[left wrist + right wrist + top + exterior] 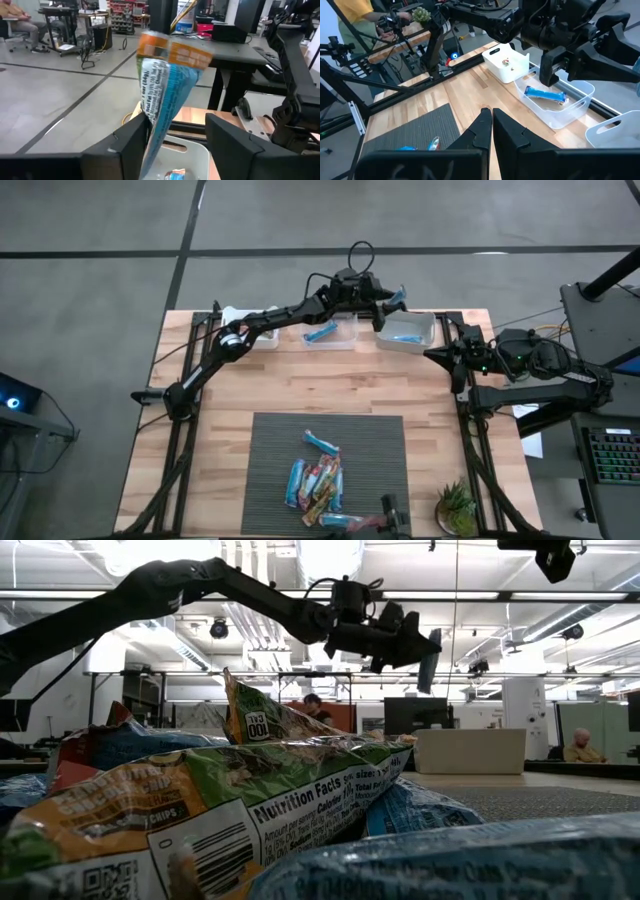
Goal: Pick and place Granola Bars by type
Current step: Put the yellow granola bar into the gray bin
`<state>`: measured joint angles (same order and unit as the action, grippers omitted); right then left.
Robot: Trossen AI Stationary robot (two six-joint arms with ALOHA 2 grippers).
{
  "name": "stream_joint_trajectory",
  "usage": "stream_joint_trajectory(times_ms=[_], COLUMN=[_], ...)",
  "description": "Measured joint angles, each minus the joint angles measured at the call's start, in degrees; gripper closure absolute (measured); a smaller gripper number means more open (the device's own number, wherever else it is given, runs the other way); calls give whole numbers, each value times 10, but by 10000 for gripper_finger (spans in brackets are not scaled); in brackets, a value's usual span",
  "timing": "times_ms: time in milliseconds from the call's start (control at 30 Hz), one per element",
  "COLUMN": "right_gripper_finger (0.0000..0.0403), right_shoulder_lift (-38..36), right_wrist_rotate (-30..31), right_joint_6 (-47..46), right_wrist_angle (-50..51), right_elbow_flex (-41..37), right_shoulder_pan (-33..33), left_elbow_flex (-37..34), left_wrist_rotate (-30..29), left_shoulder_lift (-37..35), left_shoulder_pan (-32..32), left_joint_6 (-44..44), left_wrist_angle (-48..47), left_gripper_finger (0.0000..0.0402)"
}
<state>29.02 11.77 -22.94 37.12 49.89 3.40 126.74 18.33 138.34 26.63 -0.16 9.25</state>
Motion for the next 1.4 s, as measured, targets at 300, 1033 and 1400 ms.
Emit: stream_joint_trajectory(times_ms=[300,1033,1400], right_gripper_finger=[394,394,394], right_shoulder_lift=[0,0,0], right_wrist_rotate=[0,0,0], right_joint_6=[0,0,5], right_wrist_angle=[0,1,1], right_elbow_flex=[0,-2,-3], right_shoulder_pan=[0,0,0], left_elbow_flex=[-1,-2,20], left_wrist_rotate=[0,-40,34], left_shoulder_lift=[0,-2,-7], left_shoulder_pan=[-4,-5,-10], left_joint_6=[2,1,-4], left_wrist_angle=[-16,-26,-48], left_gripper_finger=[214,211,307])
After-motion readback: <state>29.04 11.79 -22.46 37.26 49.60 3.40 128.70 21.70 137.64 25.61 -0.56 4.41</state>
